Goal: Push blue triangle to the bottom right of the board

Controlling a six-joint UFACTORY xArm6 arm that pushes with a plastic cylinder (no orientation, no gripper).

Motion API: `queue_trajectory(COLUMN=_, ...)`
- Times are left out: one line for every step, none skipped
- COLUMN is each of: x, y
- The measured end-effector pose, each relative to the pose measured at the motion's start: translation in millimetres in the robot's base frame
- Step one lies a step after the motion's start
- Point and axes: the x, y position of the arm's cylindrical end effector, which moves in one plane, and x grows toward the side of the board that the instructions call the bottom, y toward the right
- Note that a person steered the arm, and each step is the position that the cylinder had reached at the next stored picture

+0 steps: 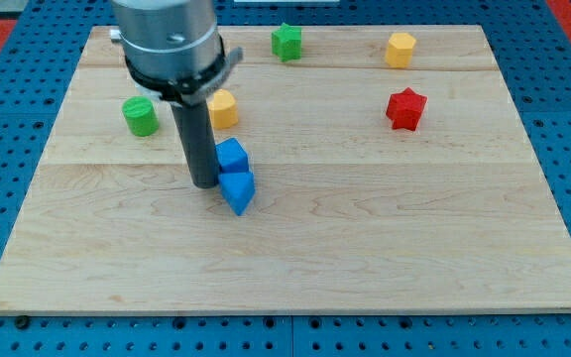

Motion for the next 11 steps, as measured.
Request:
queue_trajectory(x=10.2, y=27.4)
queue_trajectory(x=12.6, y=69.5)
queue_trajectory(x=12.5, y=130.0)
queue_trajectory(x=23.1, y=167.7)
queue_trajectory(x=14.4, y=111.3)
queue_trajectory(x=-1.6, y=65.0)
queue_trajectory(x=41.3, y=92.6)
queue_trajectory(x=54.0, y=150.3)
queue_trajectory(x=62.3, y=185.2)
queue_trajectory(x=62.3, y=200.5)
queue_trajectory(x=41.3, y=181.6)
